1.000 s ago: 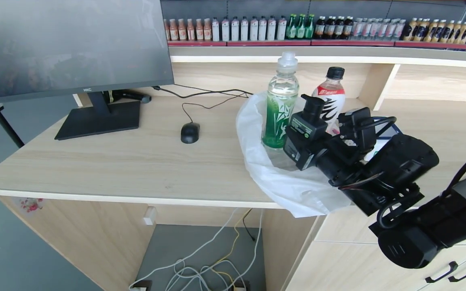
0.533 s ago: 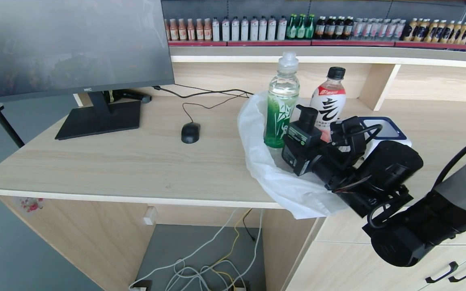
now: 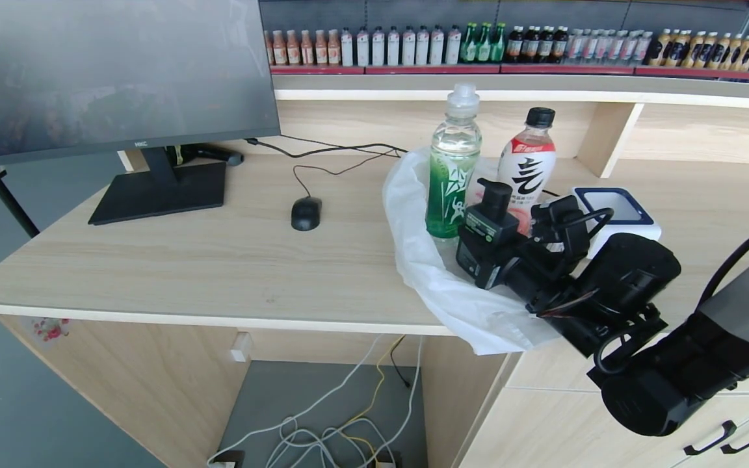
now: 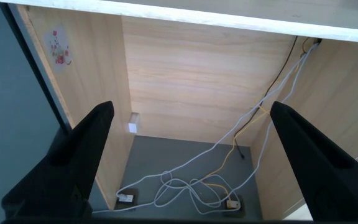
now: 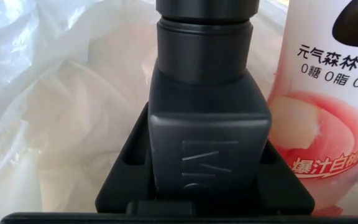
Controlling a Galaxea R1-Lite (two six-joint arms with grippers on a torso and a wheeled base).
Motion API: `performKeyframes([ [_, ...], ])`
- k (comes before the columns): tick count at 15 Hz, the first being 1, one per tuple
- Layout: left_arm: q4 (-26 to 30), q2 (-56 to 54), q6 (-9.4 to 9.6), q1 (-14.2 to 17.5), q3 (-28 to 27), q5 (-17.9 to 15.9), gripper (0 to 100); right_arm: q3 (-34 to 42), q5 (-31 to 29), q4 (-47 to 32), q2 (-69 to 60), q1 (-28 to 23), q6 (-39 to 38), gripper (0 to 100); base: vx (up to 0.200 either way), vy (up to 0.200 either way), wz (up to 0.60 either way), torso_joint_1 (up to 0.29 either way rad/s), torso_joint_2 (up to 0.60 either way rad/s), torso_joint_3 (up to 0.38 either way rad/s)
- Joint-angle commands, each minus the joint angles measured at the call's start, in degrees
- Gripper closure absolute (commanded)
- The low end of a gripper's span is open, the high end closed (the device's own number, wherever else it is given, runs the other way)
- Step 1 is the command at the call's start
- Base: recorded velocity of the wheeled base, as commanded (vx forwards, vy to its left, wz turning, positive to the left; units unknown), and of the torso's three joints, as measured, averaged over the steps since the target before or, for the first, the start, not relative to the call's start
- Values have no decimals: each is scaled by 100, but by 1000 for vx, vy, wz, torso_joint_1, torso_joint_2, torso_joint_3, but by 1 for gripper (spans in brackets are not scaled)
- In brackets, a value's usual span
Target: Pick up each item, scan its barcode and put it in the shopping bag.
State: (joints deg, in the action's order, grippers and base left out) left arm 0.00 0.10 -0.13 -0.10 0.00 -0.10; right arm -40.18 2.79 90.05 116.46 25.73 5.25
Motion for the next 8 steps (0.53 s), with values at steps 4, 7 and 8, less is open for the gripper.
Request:
performKeyframes([
  [4,0,-1,-4,1,0,1,0,54,2,-5,17,2,11,100,0,0,0,0,0,0],
  [7,0,-1,5,1,0,1,0,45,2,-5,26,11,11,100,0,0,0,0,0,0],
  [8,0,-1,5,1,0,1,0,37,2,-5,35,11,11,100,0,0,0,0,0,0],
])
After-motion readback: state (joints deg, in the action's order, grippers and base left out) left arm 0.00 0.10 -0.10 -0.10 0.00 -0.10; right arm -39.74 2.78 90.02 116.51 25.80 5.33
